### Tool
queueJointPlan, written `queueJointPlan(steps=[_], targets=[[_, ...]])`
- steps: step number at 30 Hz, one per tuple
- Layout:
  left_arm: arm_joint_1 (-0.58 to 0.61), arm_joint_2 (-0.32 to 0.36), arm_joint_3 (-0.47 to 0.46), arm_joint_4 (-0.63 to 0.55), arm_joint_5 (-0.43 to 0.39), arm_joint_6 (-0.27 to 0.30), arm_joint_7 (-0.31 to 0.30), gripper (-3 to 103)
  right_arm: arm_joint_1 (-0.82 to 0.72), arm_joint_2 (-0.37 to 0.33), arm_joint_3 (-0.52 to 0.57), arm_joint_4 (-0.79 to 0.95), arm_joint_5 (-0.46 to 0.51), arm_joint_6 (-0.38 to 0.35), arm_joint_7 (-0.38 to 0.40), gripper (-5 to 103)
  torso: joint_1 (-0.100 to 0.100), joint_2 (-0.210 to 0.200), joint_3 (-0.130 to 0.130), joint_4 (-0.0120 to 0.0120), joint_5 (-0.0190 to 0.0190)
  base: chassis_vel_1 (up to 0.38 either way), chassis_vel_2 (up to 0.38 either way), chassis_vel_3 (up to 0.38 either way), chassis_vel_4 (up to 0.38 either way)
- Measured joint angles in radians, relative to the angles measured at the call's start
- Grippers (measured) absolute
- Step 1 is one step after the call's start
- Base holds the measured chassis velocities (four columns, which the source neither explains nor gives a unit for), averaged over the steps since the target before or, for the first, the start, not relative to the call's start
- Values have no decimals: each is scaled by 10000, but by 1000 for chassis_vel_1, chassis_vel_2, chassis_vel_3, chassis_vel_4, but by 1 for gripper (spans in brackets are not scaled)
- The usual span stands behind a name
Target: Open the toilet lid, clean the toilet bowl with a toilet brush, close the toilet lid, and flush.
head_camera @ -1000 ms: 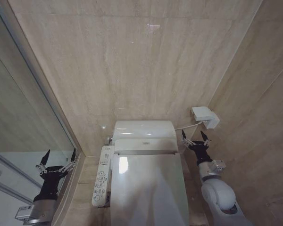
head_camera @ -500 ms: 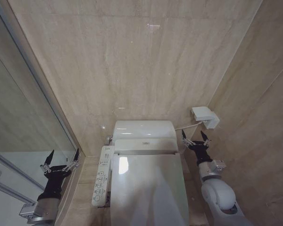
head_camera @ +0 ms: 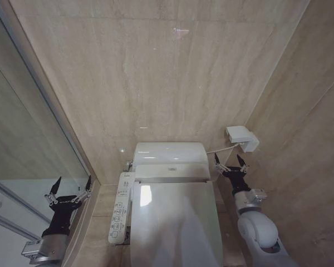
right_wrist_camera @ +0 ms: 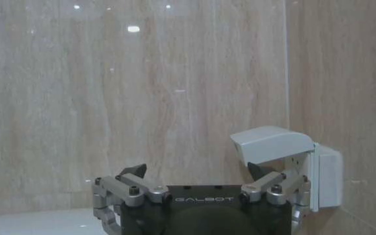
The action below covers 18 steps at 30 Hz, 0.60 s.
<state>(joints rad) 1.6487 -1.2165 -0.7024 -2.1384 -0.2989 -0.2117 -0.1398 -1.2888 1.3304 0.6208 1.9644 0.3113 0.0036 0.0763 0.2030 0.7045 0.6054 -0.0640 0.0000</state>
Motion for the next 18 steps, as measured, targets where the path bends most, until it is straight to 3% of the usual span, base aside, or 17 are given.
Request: queueJointPlan(steps=[18], targets=[[-2,0,-1,14,9,-11,-4,100,0,0,0,0,0,0,0,100,0,0,0,0,0,0,0,0,0]])
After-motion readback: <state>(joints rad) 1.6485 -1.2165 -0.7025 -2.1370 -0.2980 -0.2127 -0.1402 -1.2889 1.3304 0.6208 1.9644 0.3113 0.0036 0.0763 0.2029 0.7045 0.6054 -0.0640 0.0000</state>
